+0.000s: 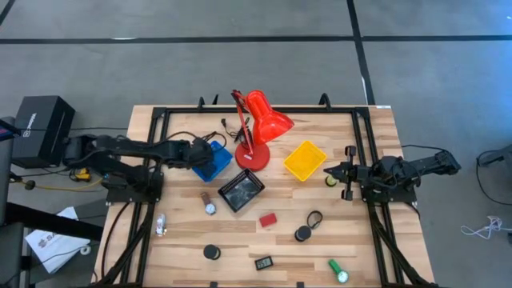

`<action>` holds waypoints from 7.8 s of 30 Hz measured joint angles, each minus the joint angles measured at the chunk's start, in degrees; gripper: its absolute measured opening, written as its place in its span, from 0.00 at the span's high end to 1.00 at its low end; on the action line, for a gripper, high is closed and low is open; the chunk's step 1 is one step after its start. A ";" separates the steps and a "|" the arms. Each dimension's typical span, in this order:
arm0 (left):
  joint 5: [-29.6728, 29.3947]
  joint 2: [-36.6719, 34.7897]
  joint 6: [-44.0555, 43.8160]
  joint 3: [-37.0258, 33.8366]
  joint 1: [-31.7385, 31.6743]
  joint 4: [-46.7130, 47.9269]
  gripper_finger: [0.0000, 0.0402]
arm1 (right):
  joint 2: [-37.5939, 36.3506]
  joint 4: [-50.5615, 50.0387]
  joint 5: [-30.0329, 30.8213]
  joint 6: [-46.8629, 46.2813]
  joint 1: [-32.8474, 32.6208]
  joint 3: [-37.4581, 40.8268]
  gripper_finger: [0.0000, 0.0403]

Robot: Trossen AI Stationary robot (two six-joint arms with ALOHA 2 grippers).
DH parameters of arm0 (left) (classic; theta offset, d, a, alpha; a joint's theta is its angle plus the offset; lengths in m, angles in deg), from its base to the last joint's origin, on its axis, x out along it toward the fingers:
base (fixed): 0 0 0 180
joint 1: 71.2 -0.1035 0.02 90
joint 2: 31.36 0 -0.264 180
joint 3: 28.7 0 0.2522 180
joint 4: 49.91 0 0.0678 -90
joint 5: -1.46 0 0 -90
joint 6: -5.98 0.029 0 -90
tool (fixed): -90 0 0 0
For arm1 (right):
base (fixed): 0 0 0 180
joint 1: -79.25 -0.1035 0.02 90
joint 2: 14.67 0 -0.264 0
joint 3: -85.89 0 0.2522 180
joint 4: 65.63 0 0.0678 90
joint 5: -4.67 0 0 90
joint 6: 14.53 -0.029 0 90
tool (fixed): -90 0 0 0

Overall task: Pick & Place Office items
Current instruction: Put the right black timer into the blue bin, then put the black watch into the yellow bin

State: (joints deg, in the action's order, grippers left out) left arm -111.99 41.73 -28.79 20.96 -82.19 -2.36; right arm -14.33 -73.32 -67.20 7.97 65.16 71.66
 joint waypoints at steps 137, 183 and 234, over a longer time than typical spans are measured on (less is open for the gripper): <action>0.18 -12.05 7.97 -0.09 3.91 -24.32 0.74 | 59.78 -8.62 -24.28 -23.39 -4.27 -28.89 0.65; 0.14 -12.05 7.94 -0.09 4.00 -26.66 0.74 | 79.76 -27.77 -20.95 -28.50 -15.23 -29.86 0.79; 0.14 -12.05 7.97 -0.09 4.00 -27.87 0.74 | 81.63 -50.80 -6.18 -30.58 30.35 -54.72 0.92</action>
State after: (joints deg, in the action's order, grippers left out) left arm -111.85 29.68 -20.83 20.87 -78.19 -30.23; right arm 67.29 -124.12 -73.38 -22.60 95.51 16.95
